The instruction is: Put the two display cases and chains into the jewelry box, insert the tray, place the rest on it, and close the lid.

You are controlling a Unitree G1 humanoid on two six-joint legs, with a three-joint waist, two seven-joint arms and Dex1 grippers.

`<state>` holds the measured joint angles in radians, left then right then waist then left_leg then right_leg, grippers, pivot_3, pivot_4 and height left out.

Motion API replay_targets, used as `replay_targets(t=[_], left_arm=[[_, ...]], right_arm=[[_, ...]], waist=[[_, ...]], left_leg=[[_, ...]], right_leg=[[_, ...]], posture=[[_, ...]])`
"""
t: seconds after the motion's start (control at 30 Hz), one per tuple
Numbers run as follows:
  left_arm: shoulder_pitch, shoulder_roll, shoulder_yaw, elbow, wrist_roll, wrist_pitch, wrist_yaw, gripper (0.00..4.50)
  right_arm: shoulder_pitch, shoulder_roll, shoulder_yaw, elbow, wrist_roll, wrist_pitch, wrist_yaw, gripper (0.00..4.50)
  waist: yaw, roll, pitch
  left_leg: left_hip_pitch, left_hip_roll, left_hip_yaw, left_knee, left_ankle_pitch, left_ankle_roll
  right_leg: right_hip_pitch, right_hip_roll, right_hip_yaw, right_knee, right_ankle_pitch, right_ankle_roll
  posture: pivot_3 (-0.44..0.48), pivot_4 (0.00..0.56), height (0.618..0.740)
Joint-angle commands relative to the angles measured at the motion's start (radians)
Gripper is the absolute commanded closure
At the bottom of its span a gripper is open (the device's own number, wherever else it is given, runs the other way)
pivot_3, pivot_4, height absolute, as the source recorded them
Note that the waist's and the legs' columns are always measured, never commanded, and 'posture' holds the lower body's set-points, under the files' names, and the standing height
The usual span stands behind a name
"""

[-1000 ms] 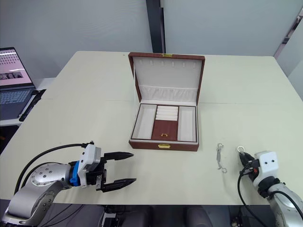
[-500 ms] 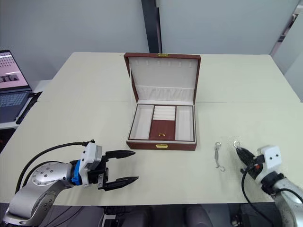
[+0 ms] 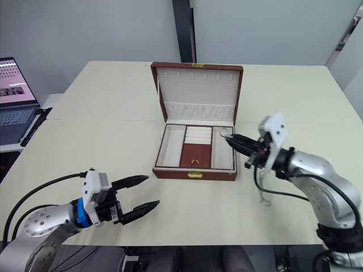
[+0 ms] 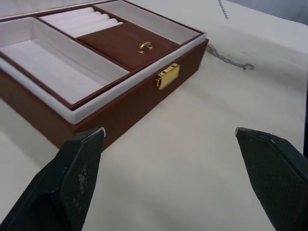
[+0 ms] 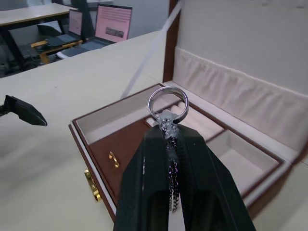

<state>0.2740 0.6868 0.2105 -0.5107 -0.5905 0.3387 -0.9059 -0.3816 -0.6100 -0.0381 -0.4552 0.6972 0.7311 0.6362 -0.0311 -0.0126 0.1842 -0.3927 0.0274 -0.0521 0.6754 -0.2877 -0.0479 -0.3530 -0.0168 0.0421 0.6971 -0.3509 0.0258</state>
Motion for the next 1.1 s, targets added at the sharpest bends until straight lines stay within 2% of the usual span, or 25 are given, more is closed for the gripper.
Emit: replay_targets(t=[0.03, 0.23, 0.5, 0.83, 1.1], left_arm=[[0.056, -0.026, 0.058, -0.077, -0.018, -0.008, 0.047, 0.0], [0.191, -0.104, 0.108, -0.185, -0.016, -0.015, 0.142, 0.0], [0.281, -0.184, 0.114, -0.266, -0.009, -0.026, 0.228, 0.0], [0.275, -0.191, 0.112, -0.252, -0.002, -0.038, 0.258, 0.0], [0.26, -0.185, 0.112, -0.262, -0.008, -0.024, 0.278, 0.0]], right_arm=[[-0.075, 0.029, 0.067, 0.017, -0.012, 0.002, 0.032, 4.5], [-0.233, 0.145, 0.217, 0.17, -0.125, -0.057, 0.066, 4.5], [-0.342, 0.26, 0.314, 0.34, -0.24, -0.153, 0.142, 4.5], [-0.421, 0.417, 0.339, 0.523, -0.345, -0.229, 0.137, 4.5], [-0.408, 0.463, 0.339, 0.57, -0.389, -0.256, 0.148, 4.5]], waist=[[0.001, 0.0, 0.0], [-0.002, 0.0, 0.0], [-0.001, 0.0, 0.0], [-0.002, 0.0, 0.0], [-0.003, 0.0, 0.0]], left_leg=[[0.0, 0.0, 0.0, 0.0, 0.0, 0.0], [0.0, 0.0, 0.0, 0.0, 0.0, 0.0], [0.0, 0.0, 0.0, 0.0, 0.0, 0.0], [-0.001, 0.0, 0.0, 0.0, 0.0, 0.0], [-0.001, 0.0, 0.0, 0.0, 0.0, 0.0]], right_leg=[[0.0, 0.0, 0.0, 0.0, 0.0, 0.0], [-0.001, 0.0, 0.0, 0.0, 0.0, 0.0], [-0.001, -0.001, 0.0, 0.0, 0.0, 0.0], [-0.002, -0.001, -0.001, 0.001, 0.0, 0.0], [-0.002, -0.001, 0.0, 0.001, 0.0, 0.0]], posture=[[0.0, 0.15, 0.74], [0.0, 0.15, 0.74], [0.0, 0.15, 0.74], [0.0, 0.15, 0.74], [0.0, 0.15, 0.74]])
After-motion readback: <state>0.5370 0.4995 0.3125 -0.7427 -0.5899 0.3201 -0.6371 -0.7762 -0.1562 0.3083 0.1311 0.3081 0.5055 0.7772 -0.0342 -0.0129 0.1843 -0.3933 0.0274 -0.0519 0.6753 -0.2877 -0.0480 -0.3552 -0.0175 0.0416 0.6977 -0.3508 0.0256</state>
